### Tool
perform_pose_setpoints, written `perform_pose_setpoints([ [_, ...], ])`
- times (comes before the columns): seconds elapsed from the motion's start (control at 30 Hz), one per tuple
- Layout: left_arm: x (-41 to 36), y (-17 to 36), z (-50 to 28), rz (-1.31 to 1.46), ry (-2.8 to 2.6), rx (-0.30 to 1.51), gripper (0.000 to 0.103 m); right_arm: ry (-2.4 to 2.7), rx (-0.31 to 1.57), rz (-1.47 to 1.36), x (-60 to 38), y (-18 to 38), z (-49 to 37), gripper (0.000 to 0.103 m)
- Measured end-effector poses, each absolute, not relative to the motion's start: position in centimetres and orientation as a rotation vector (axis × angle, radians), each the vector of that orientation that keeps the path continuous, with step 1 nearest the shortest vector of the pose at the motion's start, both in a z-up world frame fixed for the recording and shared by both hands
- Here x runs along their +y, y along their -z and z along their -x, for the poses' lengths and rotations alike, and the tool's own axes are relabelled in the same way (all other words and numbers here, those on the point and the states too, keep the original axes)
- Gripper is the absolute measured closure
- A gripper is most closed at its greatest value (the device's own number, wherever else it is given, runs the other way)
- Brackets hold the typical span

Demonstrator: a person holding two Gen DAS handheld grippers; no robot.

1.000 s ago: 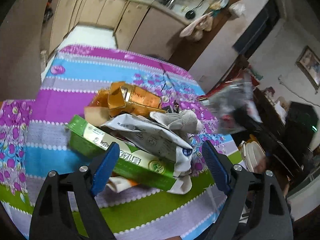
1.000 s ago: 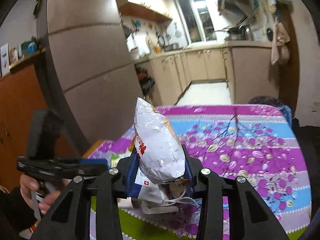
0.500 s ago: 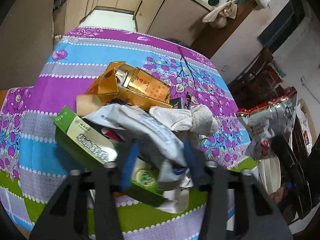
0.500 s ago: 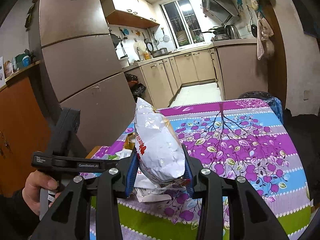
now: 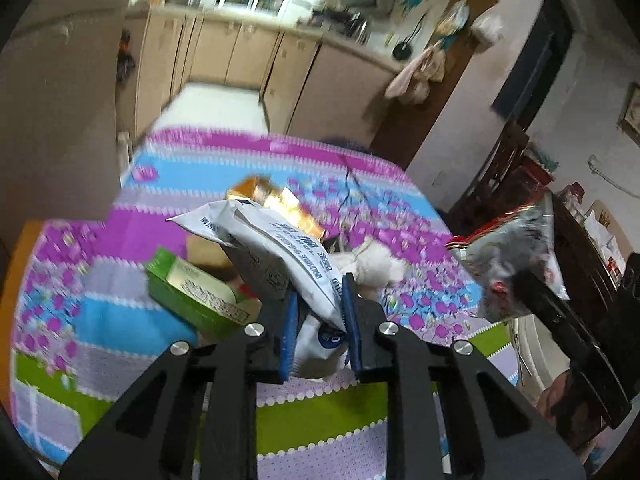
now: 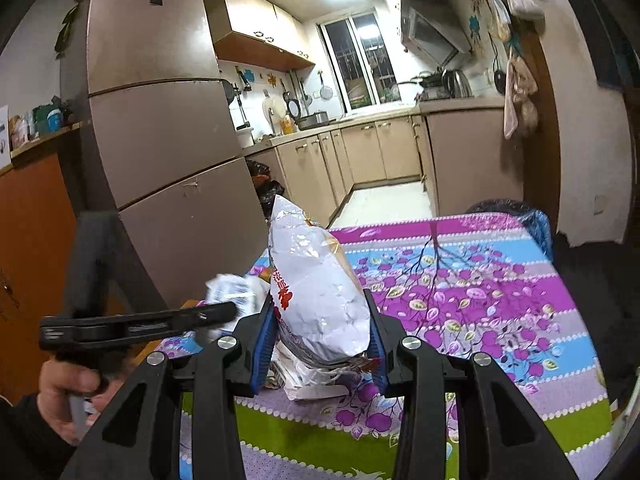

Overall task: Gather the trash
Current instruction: 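Carry the white snack bag and white medicine box over the white bucket with both tools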

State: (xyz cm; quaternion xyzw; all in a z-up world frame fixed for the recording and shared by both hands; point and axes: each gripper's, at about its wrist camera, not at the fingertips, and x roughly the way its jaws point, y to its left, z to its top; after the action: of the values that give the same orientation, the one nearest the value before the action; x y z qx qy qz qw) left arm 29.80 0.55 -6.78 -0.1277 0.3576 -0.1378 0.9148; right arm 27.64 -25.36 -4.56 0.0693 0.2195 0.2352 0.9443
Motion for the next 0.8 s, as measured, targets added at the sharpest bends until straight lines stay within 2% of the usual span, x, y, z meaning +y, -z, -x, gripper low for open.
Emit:
perform_pose_setpoints([
  [0.33,-2.0,1.2,-25.0,0.105,0.240,0.512,0.084,-0.298,0.342,-0.034,-24.7,1.0,-24.0,0.062],
  [0.8,-6.4,-1.9,-23.1,0.002,0.297,0.432,0.084,-0.145,0.303,-0.022,-27.9,-2.6,-20.1,0.062],
])
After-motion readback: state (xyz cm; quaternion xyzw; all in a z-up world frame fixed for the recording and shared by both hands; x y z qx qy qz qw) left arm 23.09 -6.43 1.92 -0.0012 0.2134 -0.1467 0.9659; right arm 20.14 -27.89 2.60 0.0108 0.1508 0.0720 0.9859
